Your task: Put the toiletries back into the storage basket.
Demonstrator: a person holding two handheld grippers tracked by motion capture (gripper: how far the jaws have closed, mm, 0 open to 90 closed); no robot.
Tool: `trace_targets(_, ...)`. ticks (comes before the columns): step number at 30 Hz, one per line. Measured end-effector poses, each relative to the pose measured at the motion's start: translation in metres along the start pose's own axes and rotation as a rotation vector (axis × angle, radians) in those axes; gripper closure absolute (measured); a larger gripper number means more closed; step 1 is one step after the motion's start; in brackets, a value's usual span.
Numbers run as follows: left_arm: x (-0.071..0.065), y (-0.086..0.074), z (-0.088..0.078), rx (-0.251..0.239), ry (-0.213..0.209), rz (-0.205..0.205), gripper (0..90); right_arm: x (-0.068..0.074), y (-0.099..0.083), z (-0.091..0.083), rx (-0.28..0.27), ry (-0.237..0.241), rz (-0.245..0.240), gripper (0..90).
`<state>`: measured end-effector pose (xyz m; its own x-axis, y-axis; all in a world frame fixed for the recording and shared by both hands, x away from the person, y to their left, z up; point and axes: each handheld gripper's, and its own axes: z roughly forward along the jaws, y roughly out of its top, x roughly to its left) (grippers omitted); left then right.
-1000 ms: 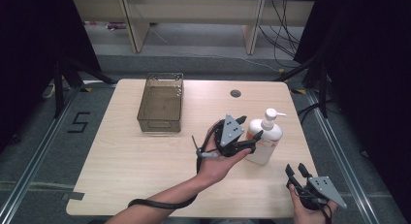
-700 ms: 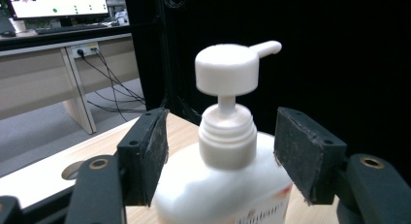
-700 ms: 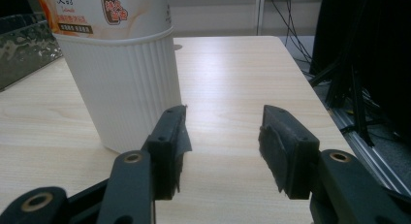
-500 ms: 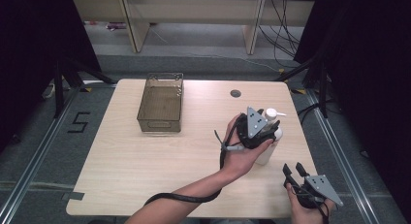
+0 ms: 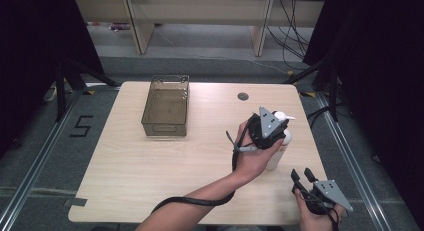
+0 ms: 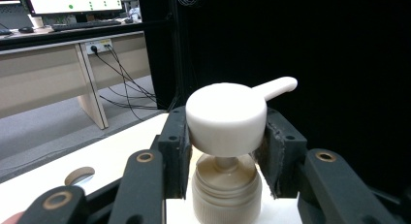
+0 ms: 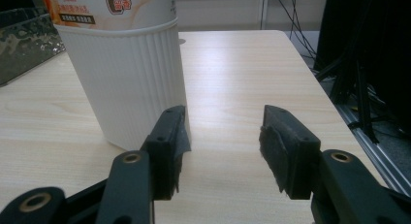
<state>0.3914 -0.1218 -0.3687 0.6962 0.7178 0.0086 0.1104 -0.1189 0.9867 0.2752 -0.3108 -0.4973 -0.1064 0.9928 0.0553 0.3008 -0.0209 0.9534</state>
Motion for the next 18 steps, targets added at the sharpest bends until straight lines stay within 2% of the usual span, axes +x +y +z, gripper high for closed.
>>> trace_targets(1,0.001,0.000,-0.001,-0.001,-0.003,-0.003,59.0,0.001,0.000,0.000,0.005,0.011,0.015,51.9)
trace_targets(7,0.009,0.002,-0.008,-0.007,-0.016,-0.019,59.3,0.001,-0.001,0.001,0.014,0.011,0.017,51.9)
trace_targets(9,0.015,0.007,-0.016,-0.022,-0.018,-0.015,59.4,0.001,-0.001,0.002,0.002,0.016,0.014,51.9)
trace_targets(10,0.015,0.007,-0.016,-0.022,-0.018,-0.015,59.4,0.000,-0.001,0.001,0.005,0.003,-0.006,51.8)
trace_targets(11,0.021,0.011,-0.022,-0.027,-0.018,-0.006,59.4,0.001,-0.001,0.002,0.007,0.020,0.003,51.8)
trace_targets(12,0.021,0.011,-0.022,-0.027,-0.018,-0.006,59.4,0.001,0.000,0.001,0.017,0.016,0.003,51.8)
trace_targets(13,0.027,0.015,-0.029,-0.036,-0.008,-0.001,59.4,0.001,0.000,0.000,0.022,0.012,0.004,51.8)
trace_targets(14,0.027,0.015,-0.029,-0.036,-0.008,-0.001,59.4,0.001,0.000,0.000,0.022,0.012,0.004,51.8)
trace_targets(15,0.035,0.019,-0.036,-0.042,0.007,0.004,59.4,0.002,0.000,0.001,0.000,0.020,0.008,51.7)
trace_targets(16,0.035,0.019,-0.036,-0.042,0.007,0.004,59.4,0.002,0.000,0.001,-0.002,0.019,0.006,51.7)
trace_targets(17,0.043,0.023,-0.043,-0.050,0.025,0.011,59.5,0.003,0.000,0.000,0.022,0.013,0.014,51.7)
trace_targets(18,0.047,0.024,-0.047,-0.058,0.036,0.021,59.4,0.003,0.000,0.000,0.024,0.008,0.015,51.7)
